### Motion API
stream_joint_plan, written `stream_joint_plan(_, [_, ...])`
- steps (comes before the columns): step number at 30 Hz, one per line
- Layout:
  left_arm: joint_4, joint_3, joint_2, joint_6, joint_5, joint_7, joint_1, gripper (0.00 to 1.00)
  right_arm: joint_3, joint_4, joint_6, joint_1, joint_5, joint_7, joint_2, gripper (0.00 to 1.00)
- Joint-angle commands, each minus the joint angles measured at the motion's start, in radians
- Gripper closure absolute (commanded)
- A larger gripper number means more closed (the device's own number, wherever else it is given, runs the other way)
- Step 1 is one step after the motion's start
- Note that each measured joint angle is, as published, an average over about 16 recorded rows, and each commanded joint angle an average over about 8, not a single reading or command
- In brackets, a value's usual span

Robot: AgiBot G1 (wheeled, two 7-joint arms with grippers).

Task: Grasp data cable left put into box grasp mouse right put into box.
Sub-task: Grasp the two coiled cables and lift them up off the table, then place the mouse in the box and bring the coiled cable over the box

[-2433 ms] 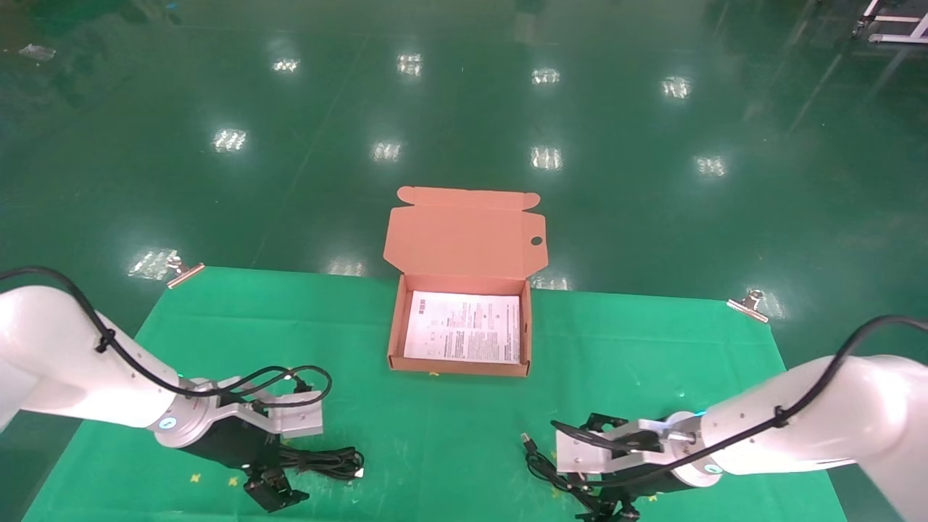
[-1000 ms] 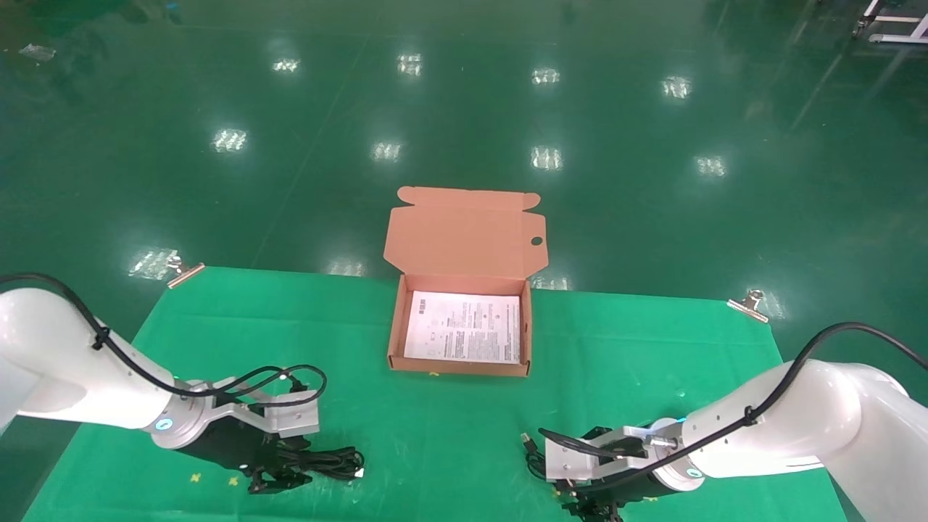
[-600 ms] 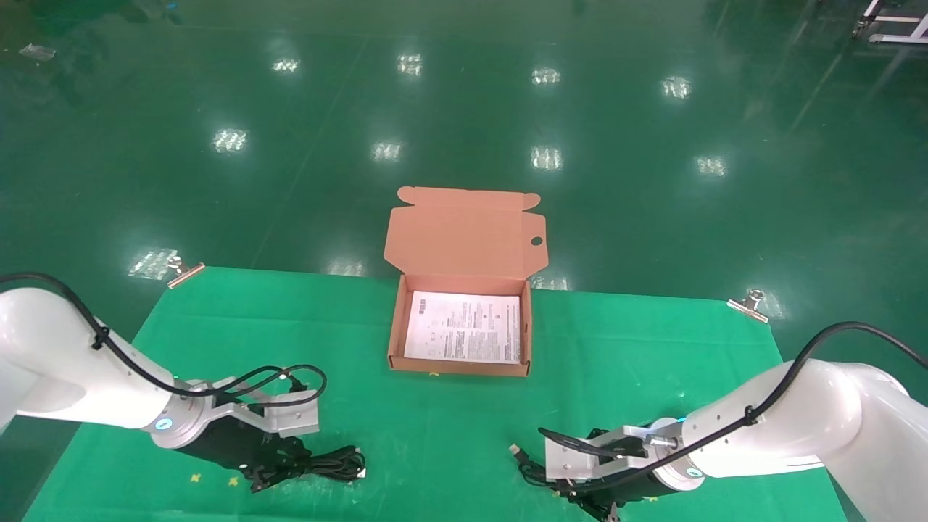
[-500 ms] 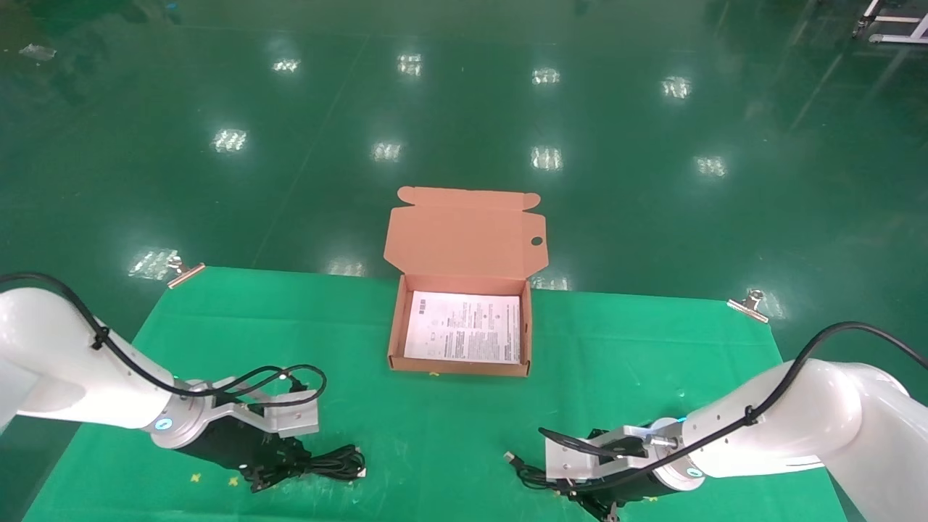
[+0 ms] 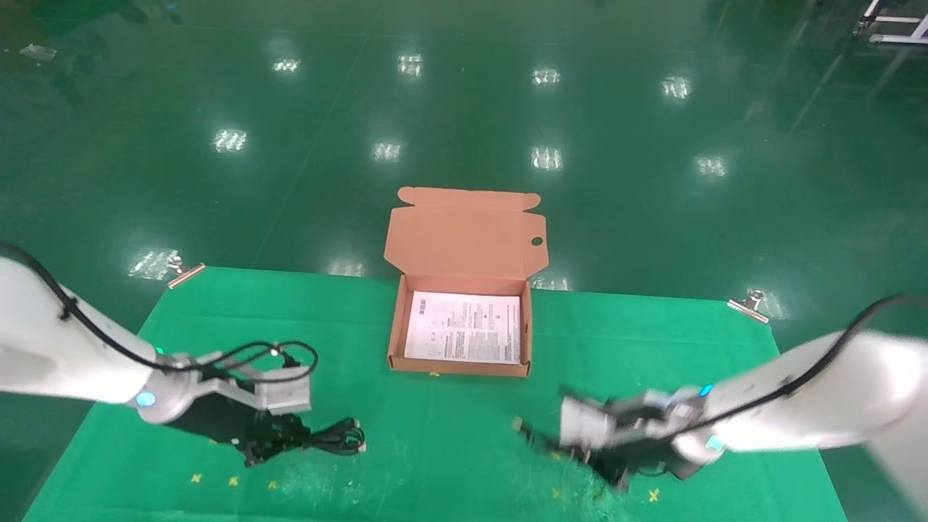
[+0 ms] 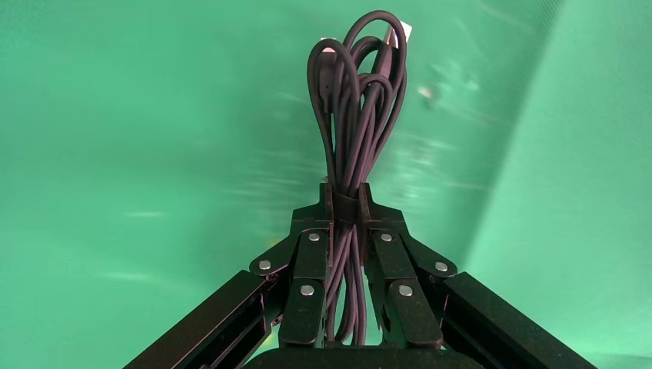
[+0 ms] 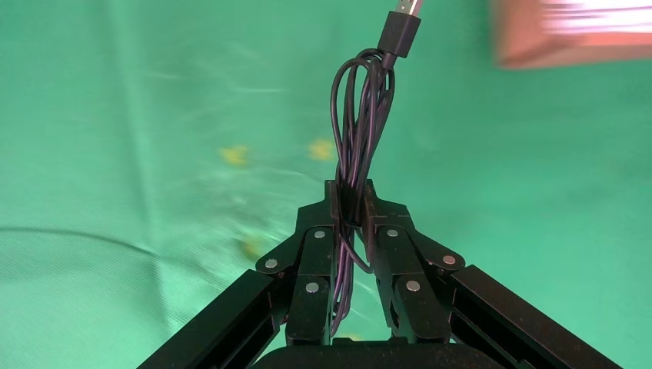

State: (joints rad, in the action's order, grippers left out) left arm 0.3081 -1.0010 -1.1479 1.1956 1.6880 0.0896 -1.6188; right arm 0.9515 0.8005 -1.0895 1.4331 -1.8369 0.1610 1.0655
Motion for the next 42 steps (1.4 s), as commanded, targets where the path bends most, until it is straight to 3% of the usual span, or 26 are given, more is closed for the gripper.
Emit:
stream_joint_plan(1, [0.016,0.003,0.013,0.013,-0.004,0.014,-0.014,1.00,-0.011,0.011,-0.004,0.014,0.010,0.009,-0.017,1.00])
stream_joint_plan(9, [0.202,0.017,0.094,0.036,-0.002,-0.010,-0.093,1.00,-0.071,0.192,0.003,0.108,-0.001,0.136,-0.142,1.00])
stream_joint_plan(15, [0.375,0.035,0.142,0.002,0.011,-0.077,-0.140,1.00,-0.109,0.297,0.042,0.181,-0.034,0.209,-0.170,1.00])
stream_joint_plan(24, [0.518,0.064,0.144,-0.115,0.058,-0.161,-0.209,1.00,-0.148,0.292,0.125,0.299,-0.035,0.184,-0.068,1.00])
stream_joint_plan(32, [0.503,0.079,0.101,-0.204,0.103,-0.174,-0.278,1.00,-0.173,0.150,0.195,0.386,0.008,0.067,0.054,1.00])
stream_joint_plan(42, [0.484,0.081,0.086,-0.234,0.133,-0.191,-0.311,1.00,-0.181,0.059,0.212,0.414,0.043,-0.019,0.105,1.00])
